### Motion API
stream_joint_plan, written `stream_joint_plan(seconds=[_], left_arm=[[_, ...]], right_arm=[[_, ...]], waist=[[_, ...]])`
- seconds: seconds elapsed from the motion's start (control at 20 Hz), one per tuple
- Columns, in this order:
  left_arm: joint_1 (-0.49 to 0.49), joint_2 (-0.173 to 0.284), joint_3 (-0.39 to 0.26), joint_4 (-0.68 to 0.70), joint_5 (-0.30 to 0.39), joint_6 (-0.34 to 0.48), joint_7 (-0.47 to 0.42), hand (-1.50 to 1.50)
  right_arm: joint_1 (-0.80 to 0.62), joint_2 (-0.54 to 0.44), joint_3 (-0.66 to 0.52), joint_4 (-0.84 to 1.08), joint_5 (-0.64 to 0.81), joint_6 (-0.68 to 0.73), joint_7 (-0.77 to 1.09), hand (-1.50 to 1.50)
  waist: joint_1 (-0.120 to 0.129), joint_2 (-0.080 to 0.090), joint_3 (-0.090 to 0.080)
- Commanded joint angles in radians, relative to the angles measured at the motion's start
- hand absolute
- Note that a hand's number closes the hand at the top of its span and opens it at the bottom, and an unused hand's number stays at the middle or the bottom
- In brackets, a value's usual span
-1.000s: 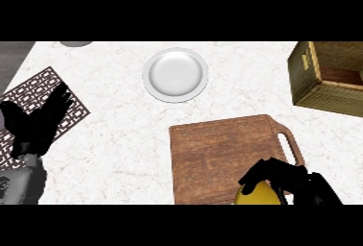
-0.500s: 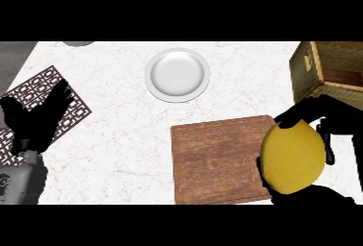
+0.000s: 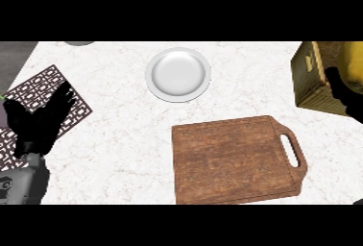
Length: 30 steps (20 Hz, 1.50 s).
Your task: Pick the lemon from the cutting board and place it in the basket
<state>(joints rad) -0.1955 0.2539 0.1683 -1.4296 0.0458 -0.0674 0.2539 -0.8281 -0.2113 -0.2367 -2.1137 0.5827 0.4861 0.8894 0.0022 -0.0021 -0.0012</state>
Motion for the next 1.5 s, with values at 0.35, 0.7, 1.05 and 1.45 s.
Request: stream_joint_plan(seconds=[0.35, 0.7, 1.05, 1.45], left_arm=[[0.000, -0.011, -0.003, -0.047, 0.001, 0.008, 0.033, 0.00], [0.003, -0.004, 0.009, 0.047, 0.004, -0.035, -0.054, 0.00], [0.021, -0.006, 0.005, -0.028, -0.006, -0.016, 0.005, 0.00], [-0.016, 0.003, 0.031, 0.034, 0.013, -0.034, -0.011, 0.00]], right_arm=[[-0.013, -0.266, -0.184, 0.422, 0.002, -0.076, -0.295, 1.50], [0.037, -0.354, -0.243, 0.691, -0.001, -0.193, -0.559, 1.50], [0.075, -0.337, -0.247, 0.851, -0.013, -0.331, -0.694, 1.50], [0.034, -0.432, -0.298, 1.071, -0.018, -0.411, -0.740, -1.50]], waist=[[0.008, 0.003, 0.002], [0.009, 0.007, 0.001], [0.008, 0.004, 0.001], [0.006, 0.005, 0.001]])
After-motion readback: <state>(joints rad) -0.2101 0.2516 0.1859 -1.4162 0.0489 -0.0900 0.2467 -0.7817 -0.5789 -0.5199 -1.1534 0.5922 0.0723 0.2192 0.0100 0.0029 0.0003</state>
